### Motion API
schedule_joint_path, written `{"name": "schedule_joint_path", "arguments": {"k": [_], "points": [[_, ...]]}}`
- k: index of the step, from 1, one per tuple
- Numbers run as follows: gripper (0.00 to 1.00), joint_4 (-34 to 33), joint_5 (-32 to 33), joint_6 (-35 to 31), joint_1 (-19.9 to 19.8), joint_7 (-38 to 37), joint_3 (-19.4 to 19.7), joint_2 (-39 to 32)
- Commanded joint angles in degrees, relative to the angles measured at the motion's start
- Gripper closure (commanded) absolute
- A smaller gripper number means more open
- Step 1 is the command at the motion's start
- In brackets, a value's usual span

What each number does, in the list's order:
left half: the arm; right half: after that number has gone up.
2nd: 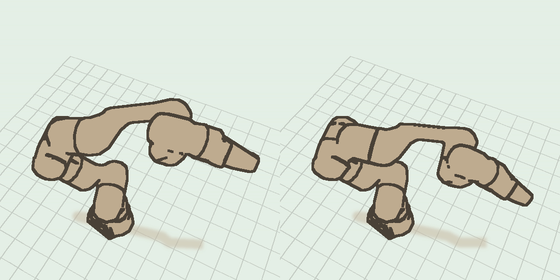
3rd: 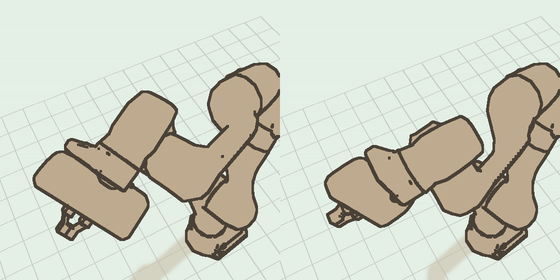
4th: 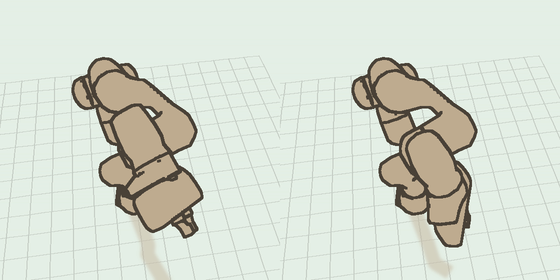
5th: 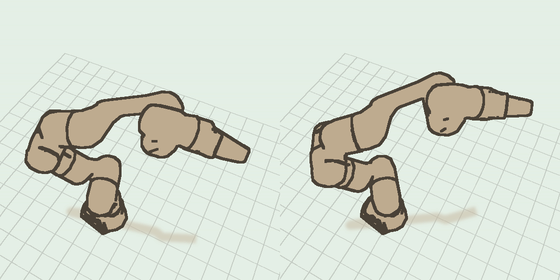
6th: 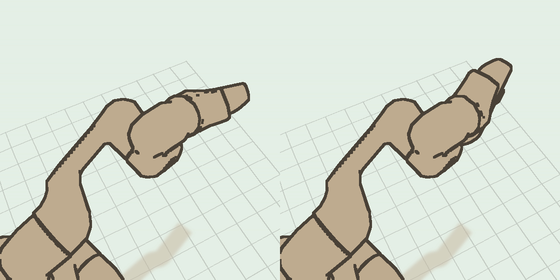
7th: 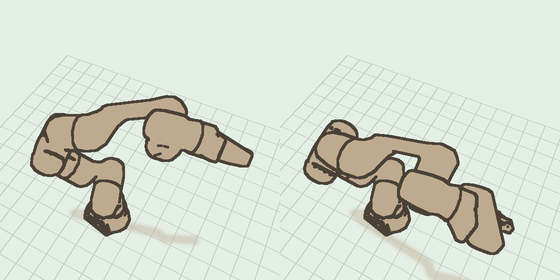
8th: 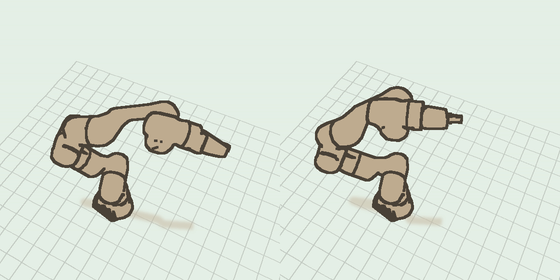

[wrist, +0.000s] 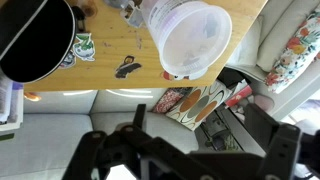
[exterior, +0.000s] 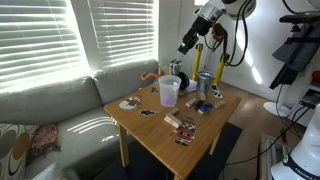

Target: Empty the plastic cup into the silver cup then stack the cups

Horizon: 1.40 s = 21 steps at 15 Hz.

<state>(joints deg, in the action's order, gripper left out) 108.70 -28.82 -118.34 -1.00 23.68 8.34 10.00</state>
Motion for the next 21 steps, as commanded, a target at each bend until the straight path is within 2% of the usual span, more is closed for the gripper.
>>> {"name": "schedule_joint_path", "arguments": {"k": [1,12,14,18,21], "points": [[0.00,-0.21,-0.01,0.20,-0.21,-0.01,-0.14,-0.09],[0.00,0.18,0.59,0.25,-0.49,-0.60,-0.05,0.11],[0.00,-1.45,0.78,2.34,-0.17,-4.94,-0.78,-0.79],[0.00,-6.30,1.90,10.99,1.15,-13.78,-3.34,-3.88],[0.00,-9.49,9.18,13.34,1.62,-21.37,-6.51,-6.78]]}}
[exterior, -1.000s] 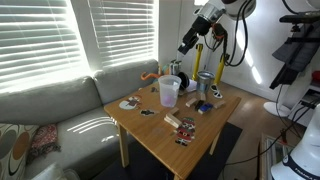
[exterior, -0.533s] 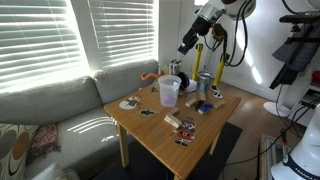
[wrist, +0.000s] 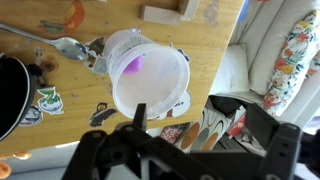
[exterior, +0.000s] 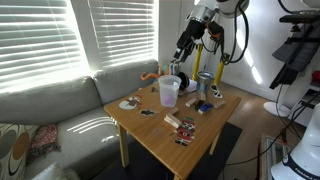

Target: Empty the plastic cup into the silver cup then stack the cups

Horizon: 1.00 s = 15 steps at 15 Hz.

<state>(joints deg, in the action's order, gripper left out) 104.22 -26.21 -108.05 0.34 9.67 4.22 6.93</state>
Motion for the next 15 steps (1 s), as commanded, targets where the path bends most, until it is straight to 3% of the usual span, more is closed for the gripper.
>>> {"name": "schedule_joint_path", "arguments": {"k": [1,3,6,7,15], "points": [[0.00,-5.93,9.88,3.53,0.43,-9.57,-3.28,-4.72],[0.00,-7.30,16.91,3.23,1.04,-13.67,-4.93,-6.86],[0.00,-9.40,20.87,3.55,2.38,-16.78,-6.62,-9.97],[0.00,-5.70,18.09,1.31,1.63,-13.94,-5.92,-7.41],[0.00,-7.84,18.91,1.39,2.98,-15.81,-7.32,-10.96]]}}
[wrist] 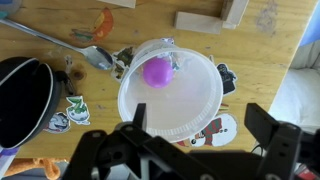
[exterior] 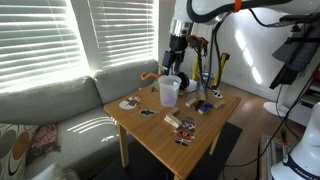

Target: Empty the plastic cup into the silver cup then stack the cups

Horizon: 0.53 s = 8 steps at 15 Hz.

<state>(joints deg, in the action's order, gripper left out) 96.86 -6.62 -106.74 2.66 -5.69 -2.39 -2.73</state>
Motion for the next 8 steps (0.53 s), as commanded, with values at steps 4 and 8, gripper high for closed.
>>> {"name": "schedule_joint_path", "arguments": {"k": [4,8], "points": [[0.00,0.02,-2.86,-1.15,1.47,0.40,-1.82,-2.76],[0.24,1.14,-3.25,-2.92,1.65,1.35,-2.20,-3.60]]}}
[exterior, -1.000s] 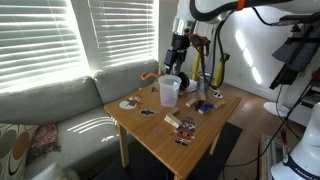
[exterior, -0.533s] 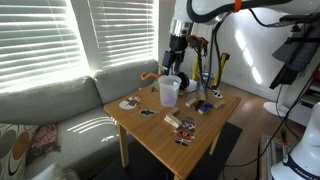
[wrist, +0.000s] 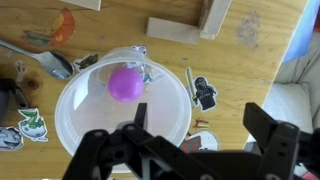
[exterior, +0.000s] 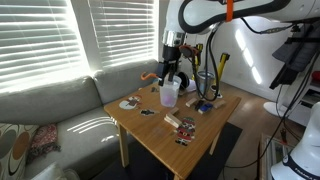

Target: Empty the plastic cup into the silver cup then stack the cups

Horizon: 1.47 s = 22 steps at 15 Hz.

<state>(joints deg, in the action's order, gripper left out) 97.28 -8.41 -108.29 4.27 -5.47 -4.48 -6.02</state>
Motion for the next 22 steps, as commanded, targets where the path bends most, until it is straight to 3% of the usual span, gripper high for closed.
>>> {"name": "schedule_joint_path", "arguments": {"k": [1,10,16,22], "points": [[0.34,0.99,-1.45,-1.55,0.01,1.51,-0.13,-0.42],[0.97,3.31,-2.82,-1.47,-0.71,7.88,0.00,-0.28],[0.98,6.23,-5.71,-2.61,-2.94,10.56,1.60,3.99],[0.98,13.75,-13.01,-5.71,-5.73,17.44,5.13,14.68]]}}
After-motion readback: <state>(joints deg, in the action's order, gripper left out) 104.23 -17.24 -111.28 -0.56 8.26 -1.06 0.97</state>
